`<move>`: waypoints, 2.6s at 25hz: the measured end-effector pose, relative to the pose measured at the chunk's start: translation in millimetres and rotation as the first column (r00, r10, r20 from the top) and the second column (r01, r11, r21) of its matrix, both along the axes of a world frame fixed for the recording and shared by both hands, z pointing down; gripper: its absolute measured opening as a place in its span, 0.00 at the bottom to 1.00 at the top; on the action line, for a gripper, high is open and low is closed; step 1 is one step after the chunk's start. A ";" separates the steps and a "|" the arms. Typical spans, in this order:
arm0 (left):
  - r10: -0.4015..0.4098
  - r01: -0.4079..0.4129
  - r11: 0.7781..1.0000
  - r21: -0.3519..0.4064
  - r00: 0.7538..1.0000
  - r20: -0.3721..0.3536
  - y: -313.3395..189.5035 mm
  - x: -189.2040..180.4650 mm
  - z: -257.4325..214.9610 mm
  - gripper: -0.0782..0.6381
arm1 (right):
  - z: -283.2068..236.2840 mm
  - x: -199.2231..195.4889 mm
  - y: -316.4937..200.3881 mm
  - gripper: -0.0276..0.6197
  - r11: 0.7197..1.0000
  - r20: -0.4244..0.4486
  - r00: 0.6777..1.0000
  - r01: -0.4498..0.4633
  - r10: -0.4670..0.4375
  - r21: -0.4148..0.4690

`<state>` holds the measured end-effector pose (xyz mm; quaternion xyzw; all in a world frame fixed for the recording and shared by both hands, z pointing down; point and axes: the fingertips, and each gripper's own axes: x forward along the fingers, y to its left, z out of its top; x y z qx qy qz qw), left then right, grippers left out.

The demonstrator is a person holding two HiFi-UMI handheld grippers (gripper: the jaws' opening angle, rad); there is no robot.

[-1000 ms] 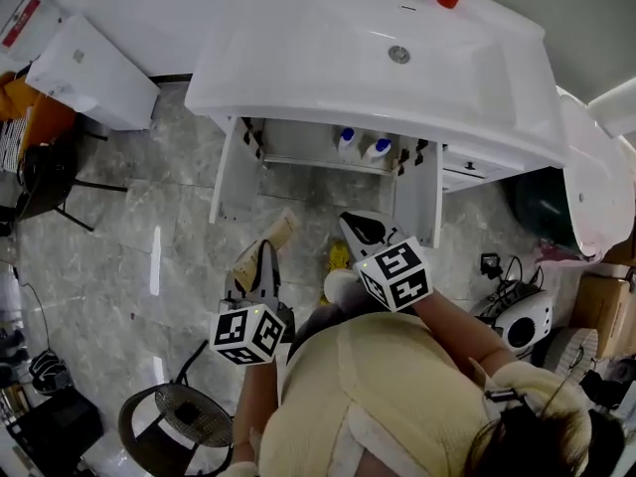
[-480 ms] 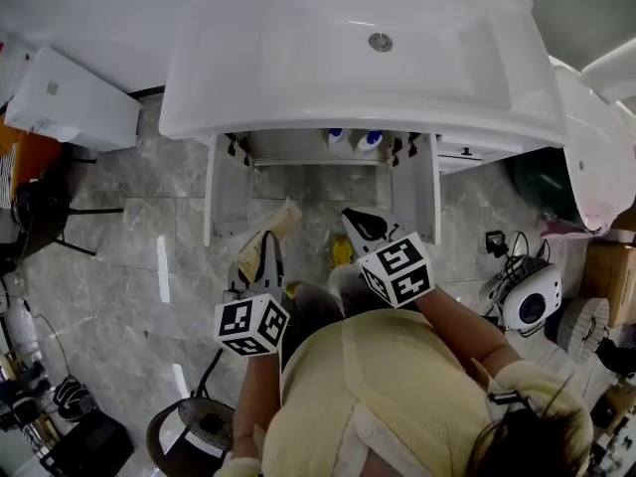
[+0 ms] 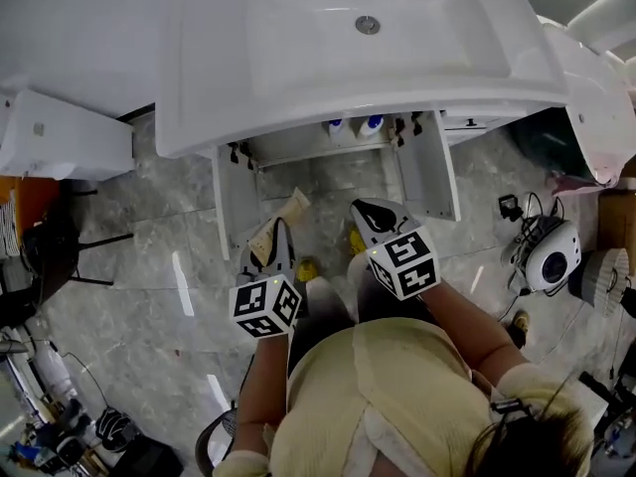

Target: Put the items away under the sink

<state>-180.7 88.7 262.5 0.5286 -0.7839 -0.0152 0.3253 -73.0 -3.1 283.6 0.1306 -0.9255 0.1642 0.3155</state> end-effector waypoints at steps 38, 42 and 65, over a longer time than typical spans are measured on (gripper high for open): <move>0.149 -0.147 0.984 -0.105 0.989 0.014 -43.7 -33.4 187.0 0.21 | 168.9 -1.7 4.7 0.08 0.944 -0.061 0.946 -0.323 0.319 -0.069; 0.143 -0.139 0.984 -0.112 0.989 0.024 -53.6 -34.8 204.3 0.21 | 189.5 1.9 -5.2 0.08 0.934 -0.061 0.938 -0.347 0.342 -0.091; 0.247 -0.215 0.955 -0.203 0.958 0.148 -105.4 -56.4 316.3 0.21 | 296.4 -5.4 -41.8 0.08 0.898 -0.049 0.909 -0.416 0.414 -0.144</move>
